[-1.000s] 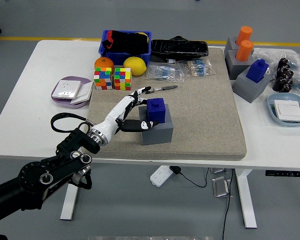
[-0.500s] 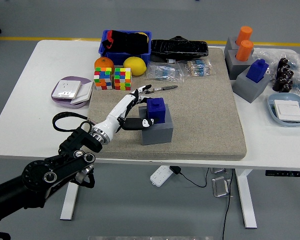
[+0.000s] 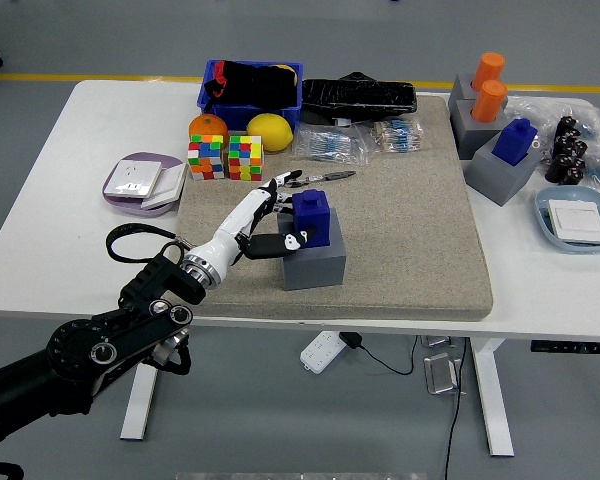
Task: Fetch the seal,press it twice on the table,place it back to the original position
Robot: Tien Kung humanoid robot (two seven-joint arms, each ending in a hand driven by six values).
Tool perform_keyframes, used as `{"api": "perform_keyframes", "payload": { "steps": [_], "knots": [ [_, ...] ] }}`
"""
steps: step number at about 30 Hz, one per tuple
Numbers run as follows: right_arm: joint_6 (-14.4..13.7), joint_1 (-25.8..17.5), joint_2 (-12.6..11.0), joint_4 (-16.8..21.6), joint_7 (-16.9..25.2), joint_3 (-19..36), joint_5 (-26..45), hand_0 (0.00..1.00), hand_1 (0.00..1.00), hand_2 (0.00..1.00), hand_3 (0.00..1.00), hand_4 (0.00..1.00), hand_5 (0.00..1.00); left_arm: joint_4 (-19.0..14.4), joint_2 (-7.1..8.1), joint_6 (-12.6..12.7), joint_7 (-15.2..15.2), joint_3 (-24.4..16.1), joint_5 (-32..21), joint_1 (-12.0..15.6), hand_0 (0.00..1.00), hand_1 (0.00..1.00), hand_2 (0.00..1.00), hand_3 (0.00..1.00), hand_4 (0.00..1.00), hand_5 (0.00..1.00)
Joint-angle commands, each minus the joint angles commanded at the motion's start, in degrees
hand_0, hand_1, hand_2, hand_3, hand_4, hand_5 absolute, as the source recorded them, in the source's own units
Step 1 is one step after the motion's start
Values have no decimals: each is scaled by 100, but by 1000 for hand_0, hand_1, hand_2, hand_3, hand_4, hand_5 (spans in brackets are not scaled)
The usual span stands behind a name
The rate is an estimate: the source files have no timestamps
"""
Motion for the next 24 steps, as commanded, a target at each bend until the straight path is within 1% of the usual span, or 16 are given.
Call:
{"api": "perform_keyframes", "payload": {
  "steps": [3,4,9,10,15,16,21,22,24],
  "knots": [
    [-2,-4,-2,-2,2,4,-4,786,702,686,642,760,541,5,3,-37,-39,0,-36,14,897,493,519,948,608,2],
    [-3,-5,-3,-2,2,5,-5,786,702,685,642,760,541,7,5,-49,-52,-2,-39,20,890,474,480,950,599,2],
    [-3,-3,-3,0,6,-3,-5,786,702,685,642,760,541,22,6,-71,-120,-30,-77,39,890,474,480,950,599,2],
    [-3,-2,-2,0,6,0,-6,786,701,685,642,760,541,25,4,-73,-132,-34,-83,40,889,487,469,951,588,2],
    [-4,-3,0,-2,10,11,-9,786,701,685,642,760,541,53,-8,-62,-257,-37,-143,30,889,487,469,951,588,2],
    [-4,-3,-1,0,11,8,-10,786,701,685,642,760,541,62,-11,-55,-283,-39,-150,27,891,514,469,950,592,2],
    [-4,-5,2,-1,14,3,-5,786,701,685,642,760,541,60,-11,-36,-354,-84,-184,19,891,514,469,950,592,2],
    [-4,-5,5,-1,14,4,-5,786,702,683,642,760,540,54,-8,-29,-364,-106,-183,16,893,547,471,948,603,2],
    [-1,-7,8,1,13,-4,-1,786,702,683,642,760,540,32,3,-22,-383,-154,-186,13,893,547,471,948,603,2]
  ]
}}
